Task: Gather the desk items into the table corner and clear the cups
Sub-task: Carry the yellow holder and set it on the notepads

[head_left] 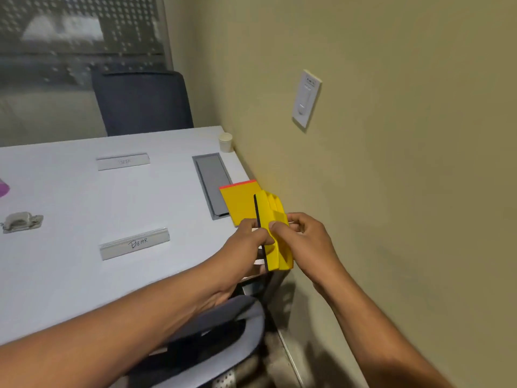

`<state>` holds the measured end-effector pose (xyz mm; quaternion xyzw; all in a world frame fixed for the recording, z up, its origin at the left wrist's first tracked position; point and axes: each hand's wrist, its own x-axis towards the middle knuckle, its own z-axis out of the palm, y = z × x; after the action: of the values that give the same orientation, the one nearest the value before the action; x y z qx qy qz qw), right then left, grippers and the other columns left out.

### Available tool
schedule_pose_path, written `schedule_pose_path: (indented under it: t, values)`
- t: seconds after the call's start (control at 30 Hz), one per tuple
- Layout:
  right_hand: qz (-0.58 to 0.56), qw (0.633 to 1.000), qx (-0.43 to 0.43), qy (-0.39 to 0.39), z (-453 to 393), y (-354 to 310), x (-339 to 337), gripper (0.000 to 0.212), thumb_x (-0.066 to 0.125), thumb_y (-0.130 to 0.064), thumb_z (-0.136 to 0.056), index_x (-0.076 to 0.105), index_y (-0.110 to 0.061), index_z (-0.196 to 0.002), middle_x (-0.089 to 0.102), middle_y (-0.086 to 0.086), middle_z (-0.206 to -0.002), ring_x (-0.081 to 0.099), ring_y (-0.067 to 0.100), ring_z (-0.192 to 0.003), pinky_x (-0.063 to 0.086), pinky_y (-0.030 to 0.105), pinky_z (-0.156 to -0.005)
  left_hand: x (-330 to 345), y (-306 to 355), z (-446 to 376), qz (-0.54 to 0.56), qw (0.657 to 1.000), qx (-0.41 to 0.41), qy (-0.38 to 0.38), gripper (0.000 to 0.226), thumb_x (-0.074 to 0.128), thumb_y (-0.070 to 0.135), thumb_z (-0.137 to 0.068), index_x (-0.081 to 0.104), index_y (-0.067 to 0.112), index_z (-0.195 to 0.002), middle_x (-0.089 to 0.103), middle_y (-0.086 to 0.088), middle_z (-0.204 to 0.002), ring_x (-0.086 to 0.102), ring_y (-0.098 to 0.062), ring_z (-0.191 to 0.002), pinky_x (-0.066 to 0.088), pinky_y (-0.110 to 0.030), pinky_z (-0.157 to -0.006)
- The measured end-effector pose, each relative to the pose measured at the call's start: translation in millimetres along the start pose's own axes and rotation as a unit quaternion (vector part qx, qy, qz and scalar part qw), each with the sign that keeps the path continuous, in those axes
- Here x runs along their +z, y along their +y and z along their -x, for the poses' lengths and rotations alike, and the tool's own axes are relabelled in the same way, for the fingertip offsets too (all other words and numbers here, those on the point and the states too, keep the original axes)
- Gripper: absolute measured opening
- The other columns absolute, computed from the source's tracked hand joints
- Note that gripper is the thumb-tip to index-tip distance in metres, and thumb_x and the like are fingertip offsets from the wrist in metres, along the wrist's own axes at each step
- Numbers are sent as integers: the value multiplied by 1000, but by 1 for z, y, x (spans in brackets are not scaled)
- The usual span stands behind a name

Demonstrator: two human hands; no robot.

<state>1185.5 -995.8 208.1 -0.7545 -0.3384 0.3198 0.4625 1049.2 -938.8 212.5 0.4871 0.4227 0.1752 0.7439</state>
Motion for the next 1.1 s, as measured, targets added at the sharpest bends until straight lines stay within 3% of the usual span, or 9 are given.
schedule_pose_path:
  t: [0.17,0.27,0.37,0.5,0.6,0.73,0.83,0.97,1.1]
  values:
    - [18,999,-7,-50,-66,-5,37,41,71,-57,-74,75,-24,-98,78,1,-87,76,23,-84,63,49,-84,-27,13,-43,-48,998,15,46,39,45,10,-102,44,25,-138,70,-4,-114,71,-19,-100,60,-37,-85]
    - [28,997,1,-68,-104,1,54,37,75,-54,-79,75,-21,-93,75,10,-85,74,28,-82,61,49,-81,-43,12,-67,-79,995,22,50,42,44,17,-106,39,32,-144,69,-2,-124,66,-19,-117,53,-42,-102]
    - [31,995,14,-94,-146,13,72,33,78,-50,-82,74,-21,-98,77,3,-89,76,25,-85,63,45,-81,-61,-1,-100,-152,985,37,71,45,42,23,-109,37,29,-153,63,2,-132,57,-21,-130,44,-38,-106]
    - [38,992,31,-117,-199,35,98,54,76,-59,-64,72,-23,-105,77,0,-97,75,25,-96,61,52,-90,-85,-36,-156,-385,916,68,89,59,43,27,-109,26,18,-165,36,-5,-168,39,-24,-152,33,-39,-122]
    - [48,992,37,-109,-241,54,113,70,76,-64,-57,69,-25,-115,75,-1,-109,71,25,-107,59,51,-95,-98,-67,-200,-486,867,83,77,59,47,36,-108,31,15,-161,38,-7,-166,36,-27,-153,31,-40,-124]
    - [83,990,27,-109,-295,75,125,50,82,-50,-75,66,-25,-116,71,-3,-111,67,23,-108,56,48,-99,-111,-111,-260,-632,769,51,79,77,33,62,-106,22,12,-164,23,-10,-171,4,-34,-162,15,-55,-129]
    - [124,985,10,-121,-334,88,132,63,80,-56,-73,65,-25,-126,69,-3,-120,65,24,-113,55,50,-101,-122,-140,-297,-643,761,15,86,100,26,81,-97,7,13,-167,3,-11,-177,-13,-34,-162,-1,-60,-129]
    - [196,967,-35,-156,-387,94,137,50,79,-42,-88,59,-23,-130,61,-5,-116,61,21,-109,51,37,-89,-145,-172,-335,-648,751,46,121,112,17,90,-91,3,9,-167,-1,-14,-176,-13,-35,-162,-1,-59,-130]
    - [336,910,-138,-201,-438,89,151,53,80,-35,-88,59,-16,-132,64,5,-122,61,26,-110,45,32,-84,-163,-188,-363,-636,756,114,104,110,17,92,-91,-8,16,-166,-11,-5,-176,-24,-25,-159,-11,-51,-129]
